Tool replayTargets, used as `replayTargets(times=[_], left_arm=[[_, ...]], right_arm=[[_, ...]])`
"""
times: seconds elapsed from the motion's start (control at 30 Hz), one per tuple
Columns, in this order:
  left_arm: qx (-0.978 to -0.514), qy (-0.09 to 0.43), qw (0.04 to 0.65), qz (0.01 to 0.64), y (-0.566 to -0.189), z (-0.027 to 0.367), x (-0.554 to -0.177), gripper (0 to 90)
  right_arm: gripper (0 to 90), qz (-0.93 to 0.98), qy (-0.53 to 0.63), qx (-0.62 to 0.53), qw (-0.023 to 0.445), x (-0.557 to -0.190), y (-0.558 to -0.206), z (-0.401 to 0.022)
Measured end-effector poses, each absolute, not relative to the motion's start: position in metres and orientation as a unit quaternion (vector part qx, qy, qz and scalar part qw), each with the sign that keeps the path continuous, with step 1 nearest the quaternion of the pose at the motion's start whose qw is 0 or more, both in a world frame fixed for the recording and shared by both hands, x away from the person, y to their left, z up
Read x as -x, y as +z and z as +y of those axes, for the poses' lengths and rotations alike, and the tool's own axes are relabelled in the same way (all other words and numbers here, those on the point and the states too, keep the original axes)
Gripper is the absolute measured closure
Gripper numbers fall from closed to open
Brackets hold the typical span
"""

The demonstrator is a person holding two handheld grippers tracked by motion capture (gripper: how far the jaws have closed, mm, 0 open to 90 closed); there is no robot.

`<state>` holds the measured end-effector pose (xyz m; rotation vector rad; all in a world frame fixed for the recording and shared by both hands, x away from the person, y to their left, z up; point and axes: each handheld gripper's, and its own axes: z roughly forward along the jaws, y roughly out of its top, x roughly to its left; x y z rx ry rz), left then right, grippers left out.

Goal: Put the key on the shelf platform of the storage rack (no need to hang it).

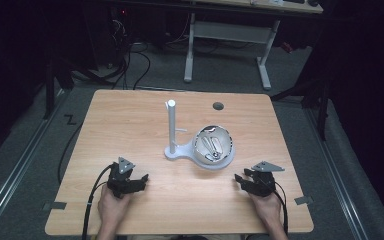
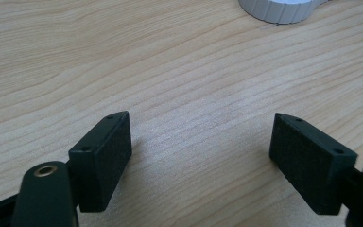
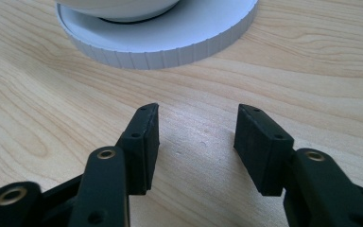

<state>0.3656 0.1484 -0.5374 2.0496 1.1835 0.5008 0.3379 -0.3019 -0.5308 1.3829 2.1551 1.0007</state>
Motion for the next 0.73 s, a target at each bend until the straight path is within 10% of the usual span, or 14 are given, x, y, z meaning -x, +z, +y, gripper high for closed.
replayTargets(times=[0.73], left_arm=[[-0.792,0.194,0.353,0.458,-0.5374,0.1483,-0.3654,22.1]], right_arm=[[43.0,0.784,0.334,-0.476,0.217,-0.3358,-0.5312,-0.2943]])
